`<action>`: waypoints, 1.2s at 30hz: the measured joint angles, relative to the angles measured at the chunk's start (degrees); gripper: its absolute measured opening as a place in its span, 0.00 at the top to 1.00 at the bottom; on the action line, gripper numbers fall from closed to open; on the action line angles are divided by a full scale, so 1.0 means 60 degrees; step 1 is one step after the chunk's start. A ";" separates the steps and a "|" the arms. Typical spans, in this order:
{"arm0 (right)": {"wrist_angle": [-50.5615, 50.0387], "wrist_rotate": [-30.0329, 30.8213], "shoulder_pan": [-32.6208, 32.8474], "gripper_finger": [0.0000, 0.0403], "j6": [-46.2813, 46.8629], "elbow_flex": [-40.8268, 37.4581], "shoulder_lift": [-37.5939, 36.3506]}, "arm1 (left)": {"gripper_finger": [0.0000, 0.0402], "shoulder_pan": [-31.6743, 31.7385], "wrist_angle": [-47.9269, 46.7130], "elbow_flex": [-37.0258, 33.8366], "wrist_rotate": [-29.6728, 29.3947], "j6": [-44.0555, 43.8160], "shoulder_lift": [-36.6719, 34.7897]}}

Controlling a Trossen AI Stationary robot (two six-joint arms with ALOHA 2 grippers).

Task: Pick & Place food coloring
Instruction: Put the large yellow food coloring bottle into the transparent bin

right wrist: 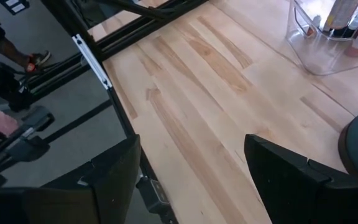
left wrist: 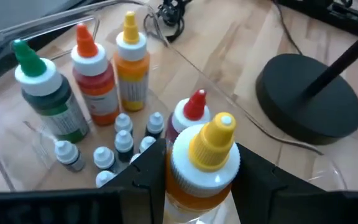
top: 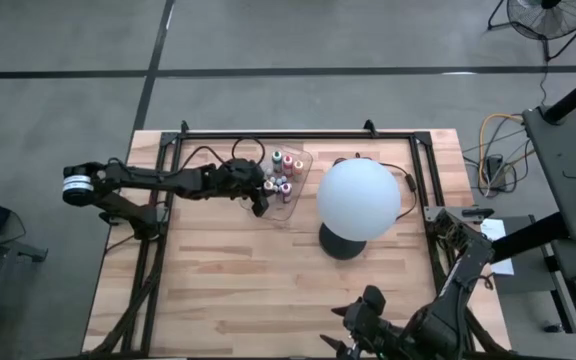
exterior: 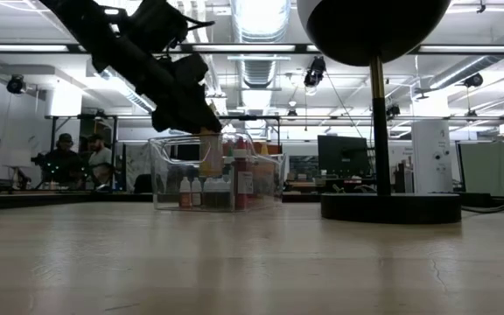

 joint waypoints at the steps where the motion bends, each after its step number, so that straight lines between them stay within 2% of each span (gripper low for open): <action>1: 0.0000 0.0001 -0.0019 0.31 0.0019 0.0000 -0.0003 | 0.72 0.0027 0.0055 -0.0038 0.0014 0.0003 0.0000; 7: -0.0025 0.0001 -0.0112 0.31 -0.0038 0.0001 -0.0038 | 0.72 0.0112 0.0134 -0.0063 0.0151 0.0107 0.0564; 13: -0.0022 0.0002 -0.0180 0.31 0.0004 0.0003 -0.0042 | 0.72 0.0105 0.0184 0.0527 0.0235 0.0178 0.1581; 23: -0.0198 -0.0003 -0.0184 0.32 0.0080 0.0000 -0.0060 | 0.71 0.0105 0.0087 0.0663 0.0075 0.0271 0.2007; 31: -0.0242 -0.0003 -0.0184 0.31 -0.0158 0.0001 -0.0060 | 0.54 0.0105 0.0038 0.0656 -0.0057 0.0232 0.1993; 36: -0.0271 -0.0004 -0.0184 0.31 -0.0203 0.0002 -0.0060 | 0.47 0.0105 -0.0091 0.0656 0.0152 0.0161 0.1757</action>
